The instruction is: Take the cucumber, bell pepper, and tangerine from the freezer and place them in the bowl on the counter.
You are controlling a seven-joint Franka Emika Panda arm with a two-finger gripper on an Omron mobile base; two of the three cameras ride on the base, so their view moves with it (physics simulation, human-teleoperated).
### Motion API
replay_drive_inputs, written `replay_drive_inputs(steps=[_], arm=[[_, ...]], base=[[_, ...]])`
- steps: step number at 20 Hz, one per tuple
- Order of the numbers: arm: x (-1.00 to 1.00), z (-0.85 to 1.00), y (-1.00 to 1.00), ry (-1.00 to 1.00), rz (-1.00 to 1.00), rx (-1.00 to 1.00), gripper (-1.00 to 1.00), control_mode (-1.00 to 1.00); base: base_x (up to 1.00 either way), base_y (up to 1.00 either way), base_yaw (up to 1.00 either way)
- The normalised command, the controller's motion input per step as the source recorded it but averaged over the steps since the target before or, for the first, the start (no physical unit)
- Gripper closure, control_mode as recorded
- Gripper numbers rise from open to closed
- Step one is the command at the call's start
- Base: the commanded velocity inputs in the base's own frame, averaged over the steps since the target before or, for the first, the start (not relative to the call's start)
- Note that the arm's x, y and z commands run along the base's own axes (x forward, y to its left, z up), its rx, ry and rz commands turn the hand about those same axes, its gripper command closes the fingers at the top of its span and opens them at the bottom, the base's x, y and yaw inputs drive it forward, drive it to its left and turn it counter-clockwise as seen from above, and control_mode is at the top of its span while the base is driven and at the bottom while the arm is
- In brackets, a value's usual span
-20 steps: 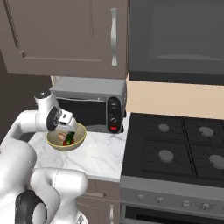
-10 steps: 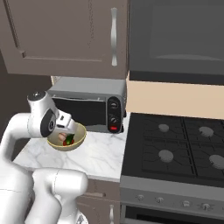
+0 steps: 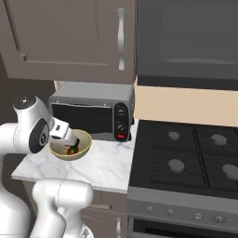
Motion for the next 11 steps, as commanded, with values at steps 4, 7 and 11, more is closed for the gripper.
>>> replay_drive_inputs(steps=[4,7,11], arm=[[-0.50,0.52,-0.08,0.00,0.00,0.00,-1.00,-1.00],[-0.58,0.43,-0.24,0.00,0.00,0.00,-1.00,-1.00],[-0.43,0.53,-0.19,0.00,0.00,0.01,-1.00,-1.00]], base=[[0.00,0.00,0.00],[0.00,0.00,0.00],[0.00,0.00,0.00]])
